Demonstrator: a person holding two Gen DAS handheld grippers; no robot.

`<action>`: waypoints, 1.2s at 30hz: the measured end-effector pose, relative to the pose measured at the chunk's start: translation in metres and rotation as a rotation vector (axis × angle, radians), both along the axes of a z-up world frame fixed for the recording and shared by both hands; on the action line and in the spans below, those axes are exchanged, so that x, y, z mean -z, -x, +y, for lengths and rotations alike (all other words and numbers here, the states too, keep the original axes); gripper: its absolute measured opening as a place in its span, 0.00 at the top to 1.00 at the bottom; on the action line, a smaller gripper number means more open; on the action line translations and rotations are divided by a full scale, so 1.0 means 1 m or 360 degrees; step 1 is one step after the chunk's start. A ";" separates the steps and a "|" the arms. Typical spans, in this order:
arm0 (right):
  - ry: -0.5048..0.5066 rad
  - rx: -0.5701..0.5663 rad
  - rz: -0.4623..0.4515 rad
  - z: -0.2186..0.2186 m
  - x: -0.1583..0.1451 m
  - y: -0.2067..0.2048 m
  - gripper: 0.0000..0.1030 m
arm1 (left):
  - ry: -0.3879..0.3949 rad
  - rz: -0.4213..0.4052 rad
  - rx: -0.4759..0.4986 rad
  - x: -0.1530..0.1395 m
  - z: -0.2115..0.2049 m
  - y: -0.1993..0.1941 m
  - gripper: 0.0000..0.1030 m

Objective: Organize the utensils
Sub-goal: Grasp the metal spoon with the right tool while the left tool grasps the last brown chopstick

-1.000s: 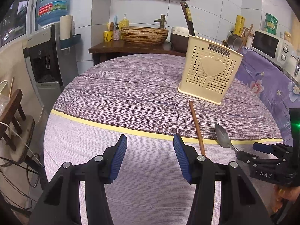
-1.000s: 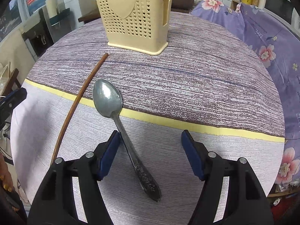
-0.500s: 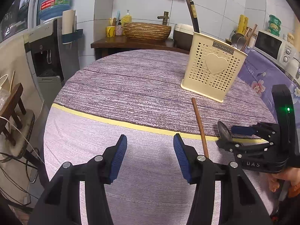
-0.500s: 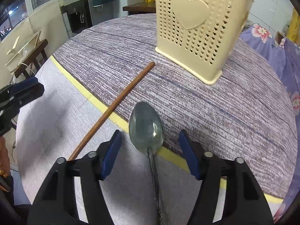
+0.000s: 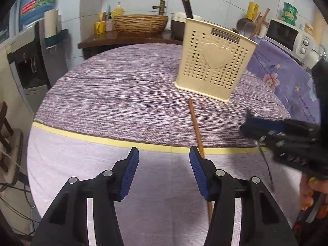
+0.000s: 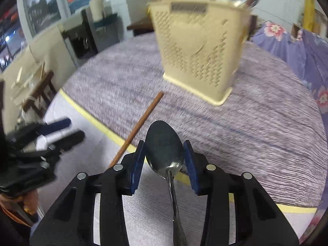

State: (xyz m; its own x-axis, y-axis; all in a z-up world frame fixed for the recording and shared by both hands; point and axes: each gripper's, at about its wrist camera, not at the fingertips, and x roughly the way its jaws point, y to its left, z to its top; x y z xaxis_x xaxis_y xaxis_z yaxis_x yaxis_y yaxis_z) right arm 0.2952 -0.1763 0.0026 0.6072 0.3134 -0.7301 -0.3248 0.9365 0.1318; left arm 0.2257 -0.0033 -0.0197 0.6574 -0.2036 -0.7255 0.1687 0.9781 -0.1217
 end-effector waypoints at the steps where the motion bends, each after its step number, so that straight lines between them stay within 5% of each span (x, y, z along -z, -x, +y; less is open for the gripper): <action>1: -0.0047 0.0025 -0.0039 -0.006 -0.012 0.004 0.62 | 0.0002 0.0014 0.0019 0.001 -0.004 -0.003 0.50; 8: -0.0172 0.0144 -0.0187 -0.033 -0.054 0.022 0.63 | -0.0059 0.0104 0.0128 0.007 -0.038 -0.037 0.50; 27: -0.0196 0.0182 -0.0234 -0.039 -0.062 0.039 0.63 | -0.0271 0.0177 0.0090 0.025 -0.080 -0.100 0.91; 36: -0.0201 0.0199 -0.0224 -0.042 -0.060 0.040 0.63 | -0.0224 0.0167 0.0072 0.024 -0.079 -0.102 0.92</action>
